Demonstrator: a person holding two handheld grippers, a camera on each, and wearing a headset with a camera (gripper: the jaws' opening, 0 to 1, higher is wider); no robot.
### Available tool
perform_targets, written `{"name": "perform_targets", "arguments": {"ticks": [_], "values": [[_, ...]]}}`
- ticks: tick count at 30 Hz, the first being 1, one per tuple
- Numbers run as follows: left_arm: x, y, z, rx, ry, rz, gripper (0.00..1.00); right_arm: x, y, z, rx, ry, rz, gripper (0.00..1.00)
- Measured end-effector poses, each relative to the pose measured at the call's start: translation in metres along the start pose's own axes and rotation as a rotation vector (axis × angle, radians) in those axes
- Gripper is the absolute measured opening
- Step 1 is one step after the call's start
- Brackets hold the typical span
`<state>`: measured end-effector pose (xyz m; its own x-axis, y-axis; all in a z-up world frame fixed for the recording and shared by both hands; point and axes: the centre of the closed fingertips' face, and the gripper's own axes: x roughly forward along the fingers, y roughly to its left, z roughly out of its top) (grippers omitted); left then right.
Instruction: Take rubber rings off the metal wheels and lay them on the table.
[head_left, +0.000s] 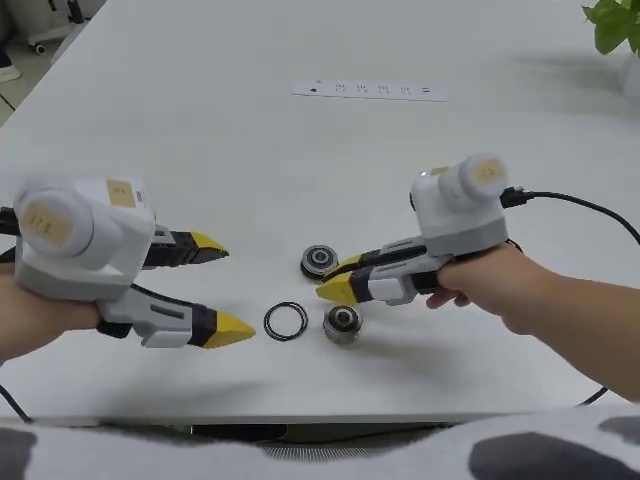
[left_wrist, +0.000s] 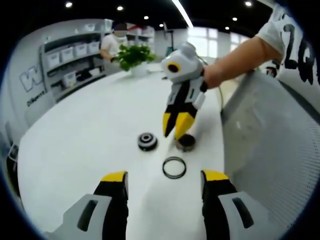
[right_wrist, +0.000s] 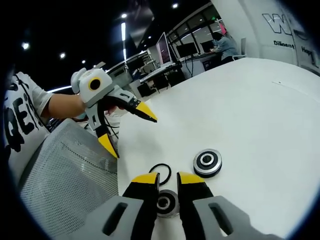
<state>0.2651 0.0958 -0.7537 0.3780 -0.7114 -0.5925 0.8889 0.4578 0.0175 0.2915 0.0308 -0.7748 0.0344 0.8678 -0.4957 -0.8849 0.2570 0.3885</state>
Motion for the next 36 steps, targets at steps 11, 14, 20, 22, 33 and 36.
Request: {"name": "perform_targets", "arguments": {"ticks": [11,14,20,22,33,36], "values": [[0.004,0.008,0.003,-0.008,0.000,0.002,0.58,-0.008,-0.010,0.001,-0.005,-0.010,-0.029,0.12],[0.006,0.009,0.005,-0.012,-0.002,-0.001,0.58,-0.009,-0.013,0.002,-0.008,-0.011,-0.037,0.12],[0.010,0.014,0.006,-0.011,0.000,-0.003,0.57,-0.012,-0.019,0.003,-0.015,-0.014,-0.055,0.12],[0.011,0.015,0.007,-0.009,0.003,-0.003,0.57,-0.013,-0.021,0.003,-0.017,-0.013,-0.062,0.12],[0.020,0.021,0.011,-0.009,0.003,-0.004,0.56,-0.015,-0.031,0.001,-0.026,-0.007,-0.096,0.13],[0.021,0.024,0.012,-0.011,-0.001,-0.003,0.56,-0.015,-0.032,0.001,-0.026,-0.007,-0.107,0.13]]}}
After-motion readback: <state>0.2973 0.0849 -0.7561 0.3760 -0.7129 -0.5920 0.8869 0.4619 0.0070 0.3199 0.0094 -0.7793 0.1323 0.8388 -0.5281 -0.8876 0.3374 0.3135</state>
